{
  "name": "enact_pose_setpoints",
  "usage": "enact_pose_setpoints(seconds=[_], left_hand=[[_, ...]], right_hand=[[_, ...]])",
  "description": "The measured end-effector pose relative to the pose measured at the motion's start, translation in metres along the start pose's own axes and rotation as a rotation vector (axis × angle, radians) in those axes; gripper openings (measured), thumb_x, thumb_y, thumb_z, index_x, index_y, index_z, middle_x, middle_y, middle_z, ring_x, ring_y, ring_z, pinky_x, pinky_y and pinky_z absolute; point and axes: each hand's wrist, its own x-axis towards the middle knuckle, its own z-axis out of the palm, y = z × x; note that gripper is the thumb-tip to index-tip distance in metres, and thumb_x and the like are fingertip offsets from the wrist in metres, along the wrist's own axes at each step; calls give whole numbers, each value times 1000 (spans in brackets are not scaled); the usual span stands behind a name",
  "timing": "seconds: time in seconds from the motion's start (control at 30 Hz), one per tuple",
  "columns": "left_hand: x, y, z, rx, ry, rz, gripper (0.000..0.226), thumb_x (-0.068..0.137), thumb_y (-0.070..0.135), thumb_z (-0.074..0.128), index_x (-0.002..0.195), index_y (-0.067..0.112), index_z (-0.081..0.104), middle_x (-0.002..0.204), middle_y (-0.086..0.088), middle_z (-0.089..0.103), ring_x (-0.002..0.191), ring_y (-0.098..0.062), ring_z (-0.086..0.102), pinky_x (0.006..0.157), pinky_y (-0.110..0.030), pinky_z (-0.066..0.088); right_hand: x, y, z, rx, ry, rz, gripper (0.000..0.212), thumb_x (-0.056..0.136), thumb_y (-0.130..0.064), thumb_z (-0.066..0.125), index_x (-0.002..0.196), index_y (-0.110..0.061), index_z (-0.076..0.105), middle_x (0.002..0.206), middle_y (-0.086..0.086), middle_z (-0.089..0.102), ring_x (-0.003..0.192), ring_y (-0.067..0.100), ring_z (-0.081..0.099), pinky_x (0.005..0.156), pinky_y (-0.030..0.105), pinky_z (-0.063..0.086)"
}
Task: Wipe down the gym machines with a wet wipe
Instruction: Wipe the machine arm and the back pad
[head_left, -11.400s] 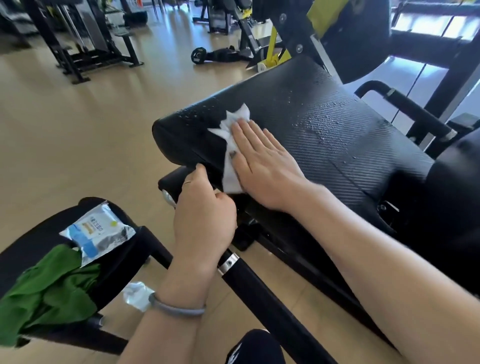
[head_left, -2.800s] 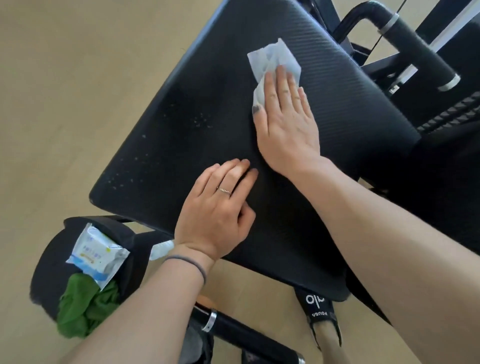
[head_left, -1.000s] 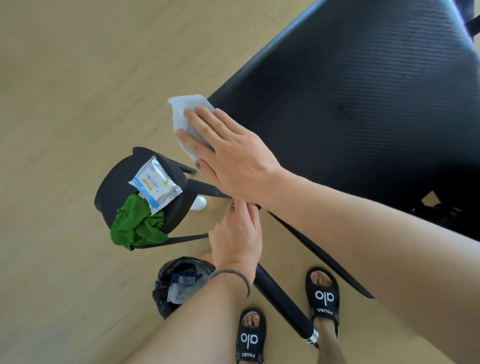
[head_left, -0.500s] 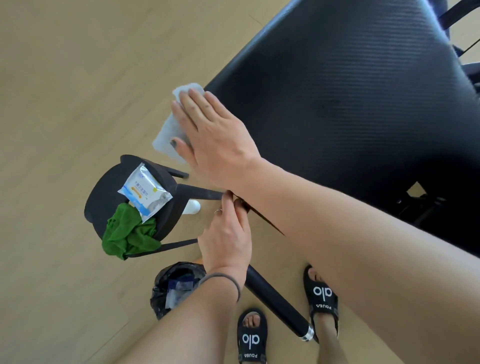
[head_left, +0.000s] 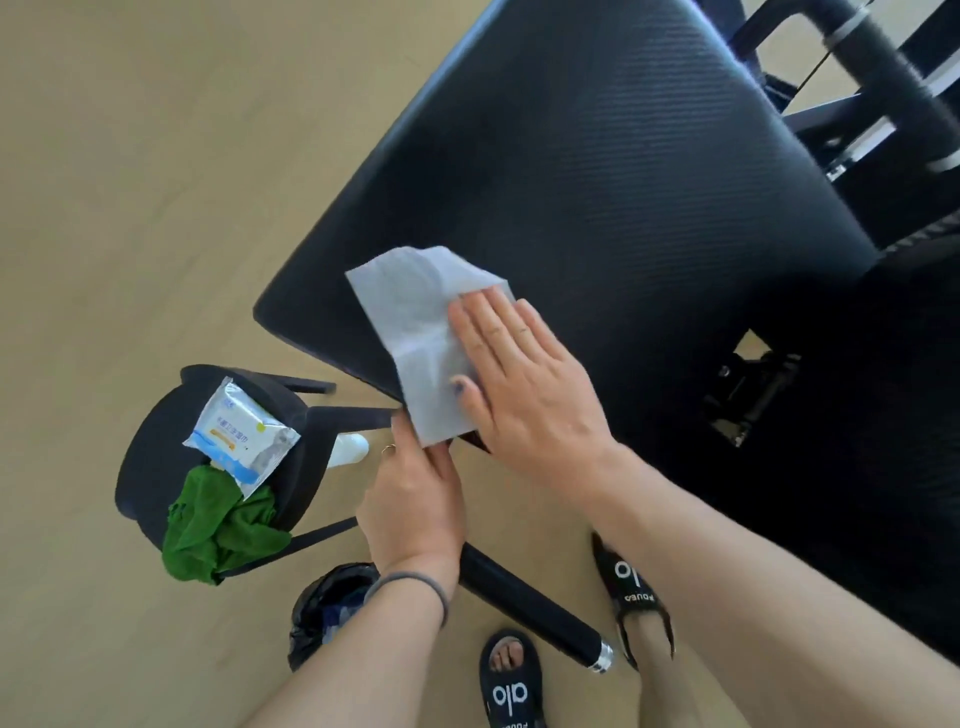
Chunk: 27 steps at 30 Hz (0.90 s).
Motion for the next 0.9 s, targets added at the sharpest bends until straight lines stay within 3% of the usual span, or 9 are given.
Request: enact_pose_setpoints(seconds=[0.13,0.2,0.33,0.4,0.57,0.63,0.7,0.8,0.9], left_hand=[[-1,0,3,-3,66,75,33,104,39,28,108,16,51,64,1,55,56,-35,57,49,-35,42],[0,-1,3,-14,73,74,31,104,38,27,106,17,49,66,1,58,56,-32,57,48,-34,41],[3,-3,2,-13,136,136,18,104,25,41,104,10,51,92,-10,63,81,-35,61,66,-38,41],[2,-4,-3,-10,145,153,15,102,22,45,101,7,49,92,-10,56,81,-35,58,69,-35,34],[4,40,-25,-94,187,464,9,97,20,45,95,12,44,83,0,45,70,-18,41,71,-29,27],[26,82,-27,-114,202,568,11,97,20,44,96,9,46,85,-2,48,69,-19,44,69,-31,31],[55,127,-24,-133,231,561,14,100,20,40,97,8,48,87,-3,52,70,-22,48,70,-36,38],[97,177,-18,-117,254,581,14,101,18,38,97,8,48,90,-6,55,73,-25,51,71,-39,39],[127,207,-9,35,206,714,13,102,20,39,97,9,46,93,-8,55,74,-27,51,71,-39,37]], right_hand=[[23,60,-14,79,59,564,66,107,-44,10,161,-7,2,170,10,-2,157,21,-5,128,40,2],[26,44,-12,140,69,660,67,106,-45,8,161,-8,-2,170,11,-6,157,22,-9,128,39,-2],[-5,-10,2,81,39,310,67,108,-46,12,162,-6,6,169,14,0,157,27,-3,128,43,3],[-17,6,3,34,-6,226,66,109,-47,16,162,-6,10,170,13,3,157,26,-1,128,44,7],[15,102,-18,163,27,815,68,107,-47,11,161,-8,-3,170,10,-10,157,21,-11,128,40,-1],[36,118,-28,236,43,927,67,107,-45,11,161,-6,-2,170,12,-9,157,23,-10,128,41,0],[39,108,-31,221,46,826,67,107,-44,9,161,-6,-2,170,11,-9,157,23,-9,128,40,-1],[14,95,-23,93,39,456,63,109,-42,11,162,-8,2,170,10,-6,157,23,-7,128,41,3],[20,145,-27,79,37,566,62,109,-42,12,162,-9,4,170,11,-1,157,22,-4,128,40,3]])
